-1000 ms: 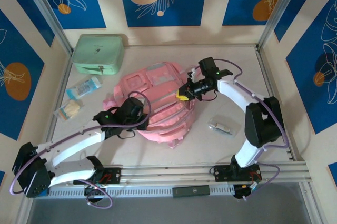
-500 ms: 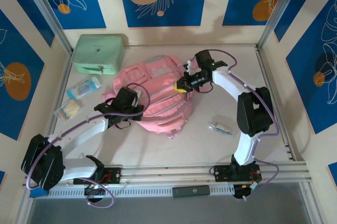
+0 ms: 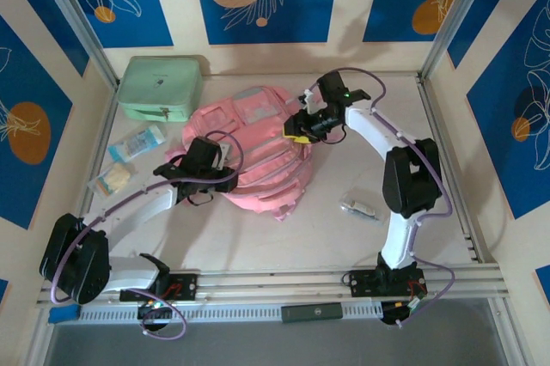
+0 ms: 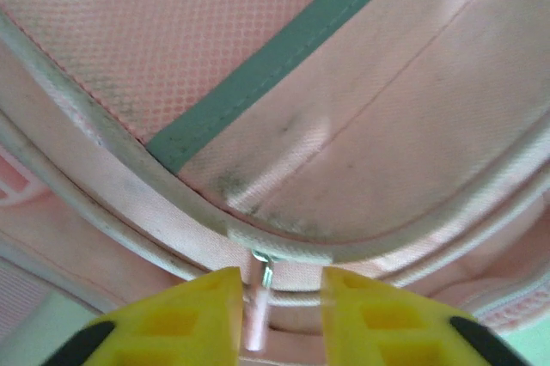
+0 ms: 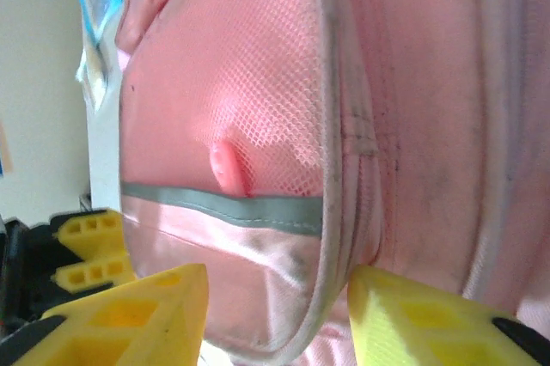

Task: Pack the student bag
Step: Unzip the student bag at the top-center of the table, then rotate the loose stationery from the bottom-center of the table.

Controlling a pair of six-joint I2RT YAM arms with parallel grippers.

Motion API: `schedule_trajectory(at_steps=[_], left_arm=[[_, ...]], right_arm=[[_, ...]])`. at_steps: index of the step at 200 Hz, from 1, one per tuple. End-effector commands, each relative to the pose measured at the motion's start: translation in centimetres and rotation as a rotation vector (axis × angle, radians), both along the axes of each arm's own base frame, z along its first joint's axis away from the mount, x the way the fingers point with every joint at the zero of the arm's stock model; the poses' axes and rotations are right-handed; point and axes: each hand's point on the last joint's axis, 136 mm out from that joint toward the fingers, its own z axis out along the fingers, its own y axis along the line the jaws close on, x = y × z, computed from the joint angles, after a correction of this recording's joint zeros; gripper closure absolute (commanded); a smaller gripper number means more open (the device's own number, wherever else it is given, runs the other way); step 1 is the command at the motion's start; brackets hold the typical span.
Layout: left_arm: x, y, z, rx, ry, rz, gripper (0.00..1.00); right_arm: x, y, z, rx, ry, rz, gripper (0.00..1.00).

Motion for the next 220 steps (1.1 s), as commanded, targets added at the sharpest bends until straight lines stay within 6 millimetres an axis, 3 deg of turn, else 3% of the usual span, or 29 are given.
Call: schedule_trajectory(at_steps=[1, 35, 92, 124, 146, 174, 220], left_arm=[[-1.3, -0.7, 0.7, -0.067, 0.041, -0.018, 0.6], [-4.0, -1.2, 1.2, -0.132, 0.064, 0.001, 0.5], [-7.2, -7.9, 1.5, -0.298, 0.057, -0.055, 0.44], [-7.5, -10.4, 1.6, -0.347, 0.056, -0.064, 0.44], [-7.4, -11.4, 1.6, -0.353, 0.057, -0.078, 0.42], [-7.3, -12.0, 1.0, -0.348, 0.076, -0.09, 0.41], [-7.5, -12.1, 0.8, -0.351, 0.087, -0.093, 0.4]], right_arm=[[-1.6, -1.8, 2.1, -0.029, -0.042, -0.05, 0.43], [-5.5, -6.4, 1.3, -0.186, -0.013, -0.213, 0.28], [-11.9, -15.4, -2.6, -0.331, 0.152, -0.586, 0.15], [-13.1, -20.2, -5.3, -0.325, 0.222, -0.789, 0.02], [-13.5, -21.9, -7.2, -0.316, 0.263, -0.874, 0.01], [-14.3, -22.8, -9.5, -0.357, 0.314, -0.917, 0.01], [-16.5, -21.0, -12.0, -0.327, 0.415, -0.915, 0.01]])
